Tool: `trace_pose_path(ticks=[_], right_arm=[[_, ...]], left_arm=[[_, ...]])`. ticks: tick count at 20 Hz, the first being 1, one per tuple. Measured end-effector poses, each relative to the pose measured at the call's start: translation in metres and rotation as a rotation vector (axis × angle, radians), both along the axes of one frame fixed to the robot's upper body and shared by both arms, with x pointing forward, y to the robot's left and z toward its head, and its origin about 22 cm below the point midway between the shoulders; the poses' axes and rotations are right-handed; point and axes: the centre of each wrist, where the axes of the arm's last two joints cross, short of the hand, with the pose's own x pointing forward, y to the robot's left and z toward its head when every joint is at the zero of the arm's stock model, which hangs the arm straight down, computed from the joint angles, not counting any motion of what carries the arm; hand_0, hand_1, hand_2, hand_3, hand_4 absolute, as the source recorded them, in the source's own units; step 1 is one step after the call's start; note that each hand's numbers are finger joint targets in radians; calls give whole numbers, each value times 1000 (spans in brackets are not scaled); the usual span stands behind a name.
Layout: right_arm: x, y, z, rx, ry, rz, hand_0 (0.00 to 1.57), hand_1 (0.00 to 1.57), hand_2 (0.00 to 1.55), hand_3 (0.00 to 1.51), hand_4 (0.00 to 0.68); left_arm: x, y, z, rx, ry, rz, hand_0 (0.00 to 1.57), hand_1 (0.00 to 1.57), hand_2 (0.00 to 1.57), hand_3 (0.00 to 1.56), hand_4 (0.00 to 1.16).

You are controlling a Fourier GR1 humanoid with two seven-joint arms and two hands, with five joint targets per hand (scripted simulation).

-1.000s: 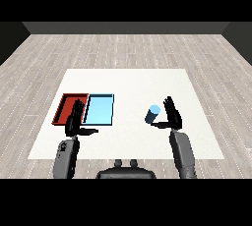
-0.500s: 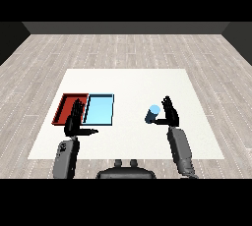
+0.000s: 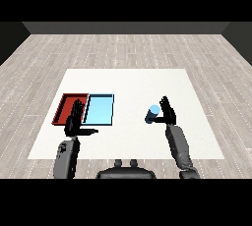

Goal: Pick the blue can and put it in the blue box

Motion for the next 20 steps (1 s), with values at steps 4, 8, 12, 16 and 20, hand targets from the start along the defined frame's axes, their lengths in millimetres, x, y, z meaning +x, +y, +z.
trace_pose_path(ticks=[4,8,12,16,20], right_arm=[[4,12,-3,28,25,-1,0,0,0,0,0],[9,25,-12,41,44,-5,0,0,0,0,0],[15,28,-12,45,46,-2,0,0,0,0,0],[21,33,-13,41,52,-11,404,404,875,914,0],[23,42,-13,2,46,-95,1502,1502,1479,1429,599]], left_arm=[[-5,3,-2,-1,-4,6,0,0,0,0,0],[-4,1,-5,-1,-6,2,0,0,0,0,0],[-5,-5,-2,4,-3,7,0,0,0,0,0],[-6,-2,3,-1,-4,5,0,0,0,0,0],[-2,-2,3,-2,-4,9,0,0,0,0,0]])
